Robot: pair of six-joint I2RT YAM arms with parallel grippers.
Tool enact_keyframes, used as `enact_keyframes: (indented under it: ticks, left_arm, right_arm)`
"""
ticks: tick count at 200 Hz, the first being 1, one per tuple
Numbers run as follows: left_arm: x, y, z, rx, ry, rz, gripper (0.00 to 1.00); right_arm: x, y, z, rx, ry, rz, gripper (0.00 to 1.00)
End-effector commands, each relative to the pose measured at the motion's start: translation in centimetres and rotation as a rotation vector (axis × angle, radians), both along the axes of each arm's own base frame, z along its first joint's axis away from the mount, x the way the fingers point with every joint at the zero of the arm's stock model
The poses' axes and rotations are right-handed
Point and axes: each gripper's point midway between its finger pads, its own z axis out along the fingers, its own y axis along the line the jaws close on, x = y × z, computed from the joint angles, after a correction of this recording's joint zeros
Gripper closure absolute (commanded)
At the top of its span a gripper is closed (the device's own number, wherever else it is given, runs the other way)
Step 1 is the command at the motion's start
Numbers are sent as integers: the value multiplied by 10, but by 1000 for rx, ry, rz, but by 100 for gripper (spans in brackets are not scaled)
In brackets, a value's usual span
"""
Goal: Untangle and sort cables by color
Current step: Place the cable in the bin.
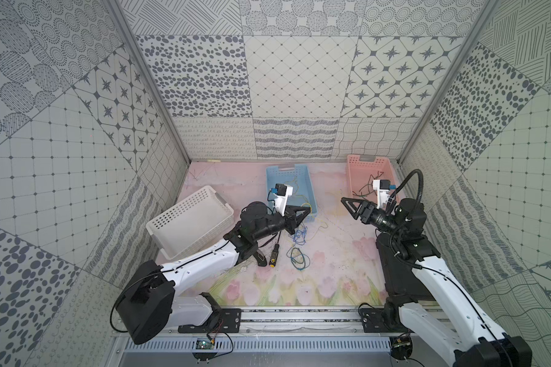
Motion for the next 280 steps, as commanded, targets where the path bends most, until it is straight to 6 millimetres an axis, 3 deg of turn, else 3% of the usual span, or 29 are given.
enact_keyframes:
  ticks: [1, 42, 78, 102, 148, 190, 216, 232, 241, 257, 280]
  left_arm:
    - [50, 16, 5, 111, 71, 133, 100]
    - [122, 15, 9, 257, 75, 268, 100]
    - [170, 22, 0, 360, 58, 400, 100]
    - [195, 30, -18, 434, 81, 490, 100]
    - [220, 26, -84, 524, 200, 499, 100]
    - [239, 56, -138, 605, 301, 597, 100]
    - [240, 65, -158, 623, 368, 602, 100]
    - [238, 59, -160, 611, 394, 554, 51]
    - [236, 56, -156, 600, 403, 530, 33]
    - [234, 51, -137, 573, 385, 504, 19]
    - [227, 53, -96, 522, 309, 503, 15]
  right_arm:
    - [-4, -6, 13, -44, -143, -17, 11]
    - [-2, -24, -40, -74, -101, -128, 10]
    - [-2, -22, -51, -53, -74, -121, 10]
    - [-2, -21, -52, -49, -68, -111, 10]
    - [-2, -21, -52, -48, -69, -109, 10]
    - [-1, -19, -54, -46, -63, -100, 10]
    - [-1, -18, -54, -43, -61, -94, 10]
    - [0, -18, -55, -42, -56, -91, 10]
    - [0, -17, -56, -41, -53, -89, 10]
    - [0, -16, -57, -41, -49, -83, 10]
    - [0, -15, -57, -41, -51, -74, 10]
